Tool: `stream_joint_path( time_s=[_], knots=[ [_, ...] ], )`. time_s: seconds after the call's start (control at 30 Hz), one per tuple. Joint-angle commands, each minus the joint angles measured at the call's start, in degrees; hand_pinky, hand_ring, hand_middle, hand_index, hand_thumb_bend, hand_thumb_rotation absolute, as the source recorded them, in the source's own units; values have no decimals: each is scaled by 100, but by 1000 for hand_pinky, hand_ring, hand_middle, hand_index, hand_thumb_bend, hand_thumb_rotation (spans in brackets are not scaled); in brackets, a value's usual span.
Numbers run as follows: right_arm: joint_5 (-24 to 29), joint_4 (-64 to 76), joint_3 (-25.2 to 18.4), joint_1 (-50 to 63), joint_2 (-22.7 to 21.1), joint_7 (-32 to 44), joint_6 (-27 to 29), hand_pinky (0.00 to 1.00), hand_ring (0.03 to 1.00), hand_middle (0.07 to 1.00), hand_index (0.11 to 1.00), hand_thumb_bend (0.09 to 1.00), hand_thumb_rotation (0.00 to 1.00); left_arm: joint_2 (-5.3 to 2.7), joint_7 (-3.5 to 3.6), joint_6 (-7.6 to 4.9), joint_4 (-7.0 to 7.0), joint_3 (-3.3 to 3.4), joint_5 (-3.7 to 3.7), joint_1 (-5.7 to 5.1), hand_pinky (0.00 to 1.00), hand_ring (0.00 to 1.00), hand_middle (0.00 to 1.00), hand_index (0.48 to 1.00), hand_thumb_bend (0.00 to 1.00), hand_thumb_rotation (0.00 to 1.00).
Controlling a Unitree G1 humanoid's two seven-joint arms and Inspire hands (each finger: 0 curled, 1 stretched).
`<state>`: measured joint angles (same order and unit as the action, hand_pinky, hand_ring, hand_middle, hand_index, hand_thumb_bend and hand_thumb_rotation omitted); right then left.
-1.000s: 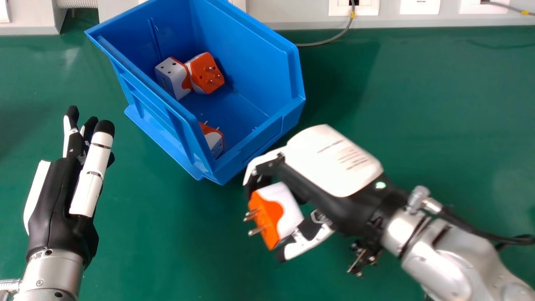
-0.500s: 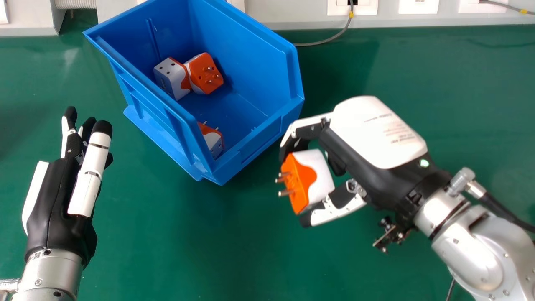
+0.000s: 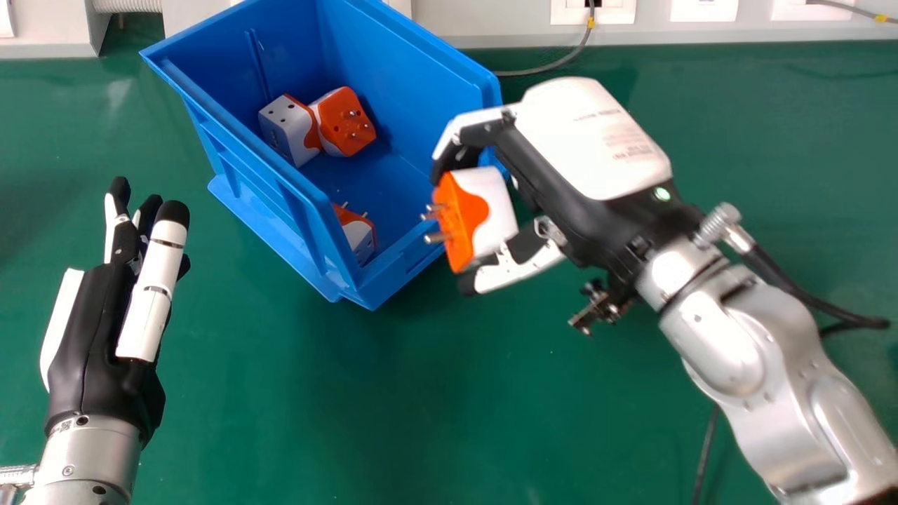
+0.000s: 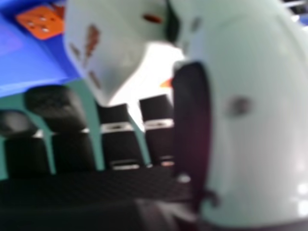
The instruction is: Pick all objects and put in blue box
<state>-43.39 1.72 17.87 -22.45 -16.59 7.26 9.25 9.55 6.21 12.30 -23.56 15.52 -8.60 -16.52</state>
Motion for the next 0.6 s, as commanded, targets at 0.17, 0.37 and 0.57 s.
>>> stream_joint_path(
  time_s=[0.17,0.37,0.57],
  knots=[
    [-348,-1219,286,-1252,457,-680,-109,101,154,470,481,521,0,37,43,-210,0,7,-1,47,957,1000,1000,1000,412,834],
    [-530,-2542,581,-2247,772,-1079,-186,132,183,456,488,519,0,60,81,-249,3,17,-4,23,961,1000,1000,1000,412,831],
    [-601,-3640,840,-3016,941,-1359,-211,205,284,467,519,513,0,34,62,-269,9,10,35,9,964,1000,1000,1000,411,829]
  ],
)
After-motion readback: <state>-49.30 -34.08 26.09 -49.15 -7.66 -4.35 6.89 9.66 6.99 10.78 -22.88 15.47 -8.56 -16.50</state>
